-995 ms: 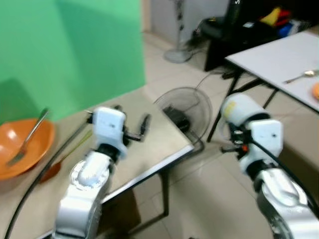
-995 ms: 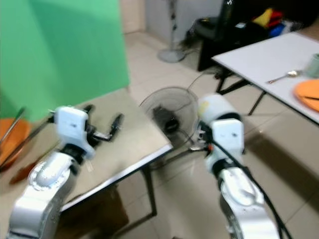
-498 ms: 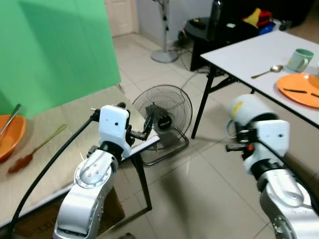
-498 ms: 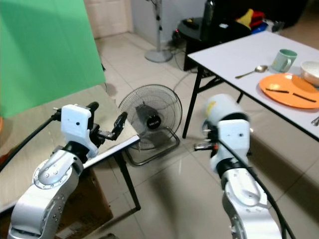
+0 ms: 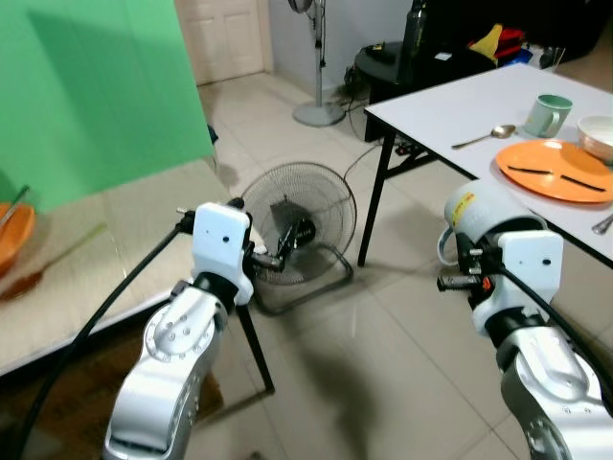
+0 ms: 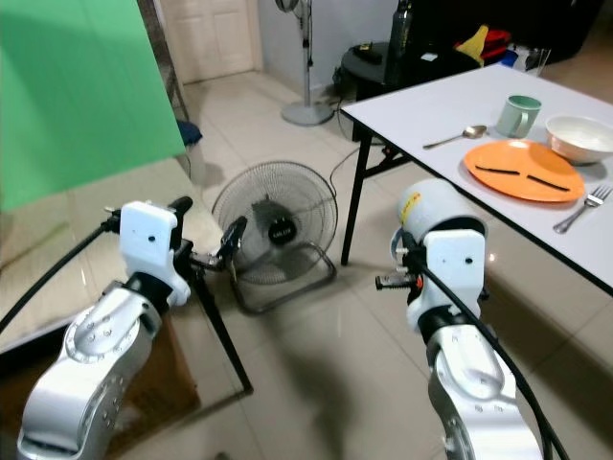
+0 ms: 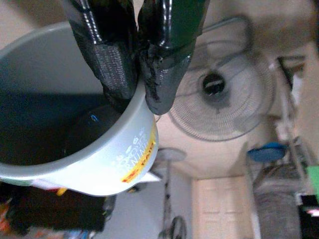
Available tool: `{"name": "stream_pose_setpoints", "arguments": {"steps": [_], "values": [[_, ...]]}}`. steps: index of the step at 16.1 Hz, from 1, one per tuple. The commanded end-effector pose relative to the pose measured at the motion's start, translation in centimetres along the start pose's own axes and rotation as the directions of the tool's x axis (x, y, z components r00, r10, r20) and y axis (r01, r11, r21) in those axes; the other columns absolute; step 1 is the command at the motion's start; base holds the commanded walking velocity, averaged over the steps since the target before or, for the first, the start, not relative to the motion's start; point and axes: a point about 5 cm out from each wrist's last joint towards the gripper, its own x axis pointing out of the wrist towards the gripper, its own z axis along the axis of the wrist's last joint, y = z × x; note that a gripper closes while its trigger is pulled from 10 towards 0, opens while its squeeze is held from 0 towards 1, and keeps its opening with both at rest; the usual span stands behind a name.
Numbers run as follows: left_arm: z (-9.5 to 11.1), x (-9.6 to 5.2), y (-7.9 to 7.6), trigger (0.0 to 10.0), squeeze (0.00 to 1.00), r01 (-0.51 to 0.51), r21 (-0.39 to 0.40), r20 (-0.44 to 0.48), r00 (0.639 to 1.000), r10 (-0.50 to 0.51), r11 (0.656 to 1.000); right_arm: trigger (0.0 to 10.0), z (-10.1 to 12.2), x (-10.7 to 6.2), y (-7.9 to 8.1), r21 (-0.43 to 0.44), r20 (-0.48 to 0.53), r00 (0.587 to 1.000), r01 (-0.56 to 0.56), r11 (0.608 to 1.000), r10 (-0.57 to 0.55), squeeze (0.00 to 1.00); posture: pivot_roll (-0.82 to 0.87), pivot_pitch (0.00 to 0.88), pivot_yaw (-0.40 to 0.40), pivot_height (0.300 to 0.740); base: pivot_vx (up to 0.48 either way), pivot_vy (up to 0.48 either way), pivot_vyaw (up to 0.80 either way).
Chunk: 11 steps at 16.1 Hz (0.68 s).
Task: Setting the table
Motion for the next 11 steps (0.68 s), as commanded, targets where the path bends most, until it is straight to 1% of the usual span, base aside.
{"name": "stream_pose_setpoints", "arguments": {"steps": [1,9,10,11], "values": [[0.09,0.04,0.09,10.0,0.00,0.001,0.004,0.002,1.000,-0.001,1.000,10.0,0.42,-0.16,0.09,-0.003,0.019,1.000,-0.006,1.000,0.006,0.00,0.05,0.000,0.043,0.740,0.000,-0.292,0.00],[0.05,0.03,0.10,10.0,0.00,0.013,0.007,0.003,1.000,-0.013,1.000,10.0,0.33,-0.29,0.20,0.002,0.012,1.000,-0.004,1.000,0.004,0.00,0.05,0.000,0.049,0.740,0.000,-0.288,0.00],[-0.04,0.06,0.13,10.0,0.00,0.006,-0.018,-0.004,1.000,-0.006,1.000,10.0,0.28,-0.31,0.21,0.006,0.005,1.000,-0.003,1.000,0.003,0.00,0.05,0.000,0.049,0.740,0.000,0.000,-0.80],[-0.12,0.07,0.12,10.0,0.00,0.011,-0.026,-0.013,1.000,-0.011,1.000,10.0,0.21,-0.35,0.19,0.012,-0.001,1.000,-0.001,1.000,0.001,0.00,0.05,0.000,0.050,0.740,0.000,0.000,-0.80]]}}
